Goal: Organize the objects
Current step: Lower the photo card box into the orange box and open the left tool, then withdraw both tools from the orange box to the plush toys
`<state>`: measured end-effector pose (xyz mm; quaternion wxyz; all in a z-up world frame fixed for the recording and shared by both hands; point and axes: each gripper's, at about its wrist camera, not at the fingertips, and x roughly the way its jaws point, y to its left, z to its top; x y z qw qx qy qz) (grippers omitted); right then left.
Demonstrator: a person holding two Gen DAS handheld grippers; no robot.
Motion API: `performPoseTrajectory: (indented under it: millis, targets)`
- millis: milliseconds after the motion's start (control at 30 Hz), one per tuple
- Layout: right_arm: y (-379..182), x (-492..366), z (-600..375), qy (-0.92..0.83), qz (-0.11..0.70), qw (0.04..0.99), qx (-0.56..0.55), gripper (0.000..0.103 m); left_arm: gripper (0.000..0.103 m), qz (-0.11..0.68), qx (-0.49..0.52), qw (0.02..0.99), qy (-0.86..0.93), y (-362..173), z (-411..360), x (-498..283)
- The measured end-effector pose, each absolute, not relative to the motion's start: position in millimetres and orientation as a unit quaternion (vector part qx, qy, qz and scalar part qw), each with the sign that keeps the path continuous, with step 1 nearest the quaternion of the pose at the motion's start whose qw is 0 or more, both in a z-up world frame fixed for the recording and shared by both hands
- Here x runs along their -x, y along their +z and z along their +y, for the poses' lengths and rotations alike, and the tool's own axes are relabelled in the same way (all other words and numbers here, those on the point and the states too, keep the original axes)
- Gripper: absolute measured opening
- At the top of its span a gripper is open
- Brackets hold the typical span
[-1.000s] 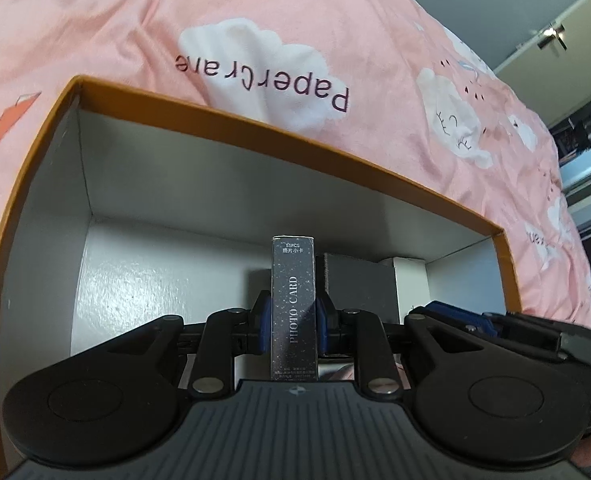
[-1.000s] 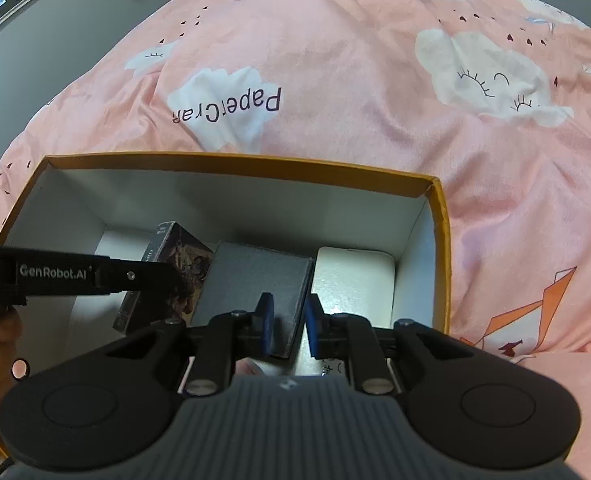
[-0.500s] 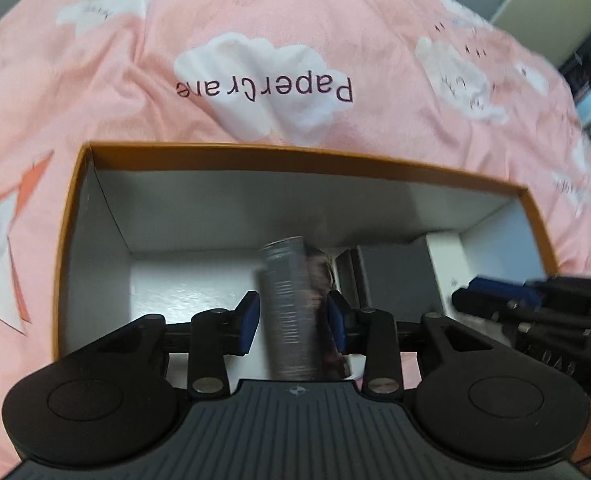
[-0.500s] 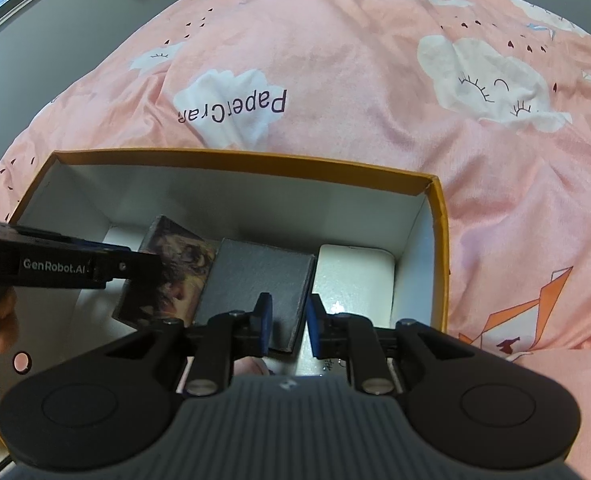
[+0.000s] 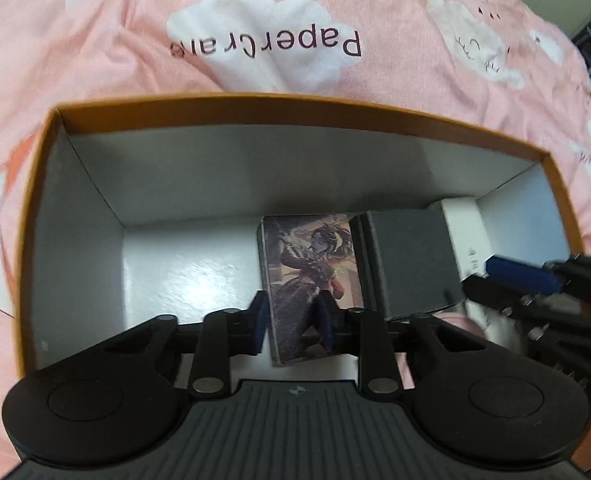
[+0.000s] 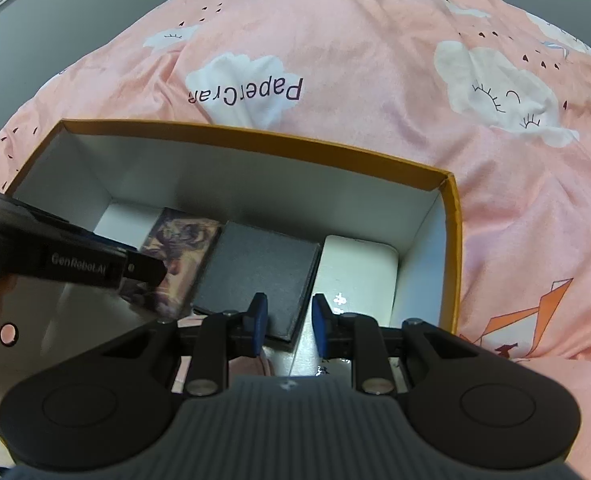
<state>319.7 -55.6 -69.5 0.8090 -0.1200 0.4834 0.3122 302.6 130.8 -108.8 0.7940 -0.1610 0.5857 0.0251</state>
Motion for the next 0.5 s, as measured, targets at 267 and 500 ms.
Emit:
performPoseTrajectory:
  millis: [267,500]
  targets:
    - [-75,-320,-55,0.316,0.486,0.805,0.124,0.025,0.024,0.576,0.177,0.798,0.032,-110,129,-304]
    - [-62,-311,-61,0.316,0.475,0.813,0.115,0.026,0.025,0.541,0.173,0.823,0.023,-93,128,-293]
